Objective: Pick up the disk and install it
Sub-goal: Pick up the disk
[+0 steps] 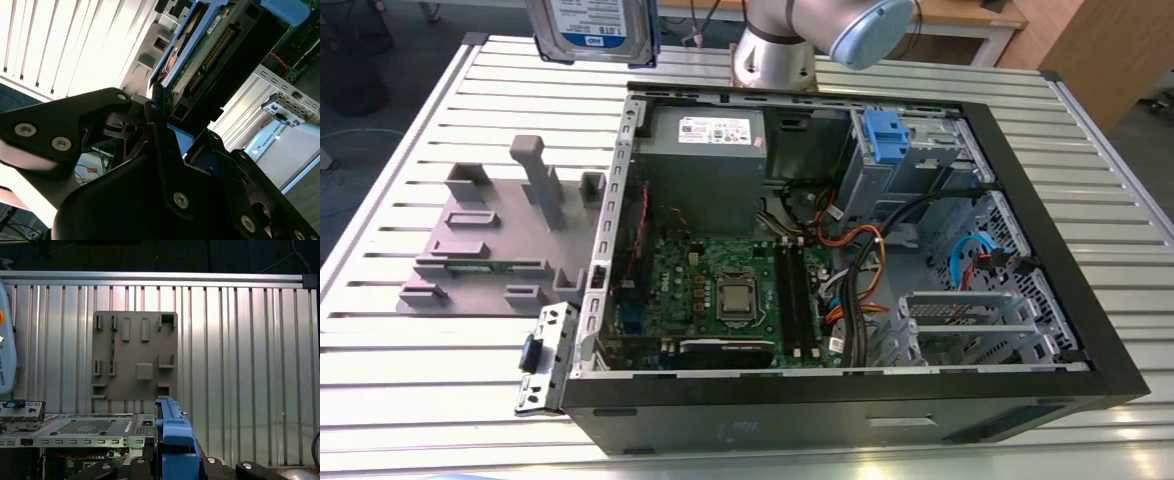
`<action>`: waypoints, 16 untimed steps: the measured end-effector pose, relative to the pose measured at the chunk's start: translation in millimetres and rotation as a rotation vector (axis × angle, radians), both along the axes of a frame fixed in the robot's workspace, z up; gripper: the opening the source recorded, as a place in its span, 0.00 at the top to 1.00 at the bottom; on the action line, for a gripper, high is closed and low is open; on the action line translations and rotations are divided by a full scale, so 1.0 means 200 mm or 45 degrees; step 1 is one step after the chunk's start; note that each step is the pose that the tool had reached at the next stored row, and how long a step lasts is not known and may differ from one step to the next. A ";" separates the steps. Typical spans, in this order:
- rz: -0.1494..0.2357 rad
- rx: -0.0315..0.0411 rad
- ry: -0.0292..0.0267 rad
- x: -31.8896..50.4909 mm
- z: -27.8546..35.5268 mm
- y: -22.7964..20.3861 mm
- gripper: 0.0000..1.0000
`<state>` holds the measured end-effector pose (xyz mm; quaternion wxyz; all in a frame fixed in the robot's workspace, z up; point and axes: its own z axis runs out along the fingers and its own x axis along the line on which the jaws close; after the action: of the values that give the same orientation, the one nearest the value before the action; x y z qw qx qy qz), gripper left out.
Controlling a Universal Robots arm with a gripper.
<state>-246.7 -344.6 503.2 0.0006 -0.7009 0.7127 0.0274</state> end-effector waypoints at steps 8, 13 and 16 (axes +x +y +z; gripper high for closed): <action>0.000 0.0000 0.0000 0.036 0.000 0.000 0.63; 0.000 0.0000 0.0000 0.057 0.000 0.000 0.63; 0.000 0.0000 0.0001 0.070 0.000 0.000 0.63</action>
<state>-232.8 -344.6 503.2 0.0006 -0.7010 0.7127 0.0274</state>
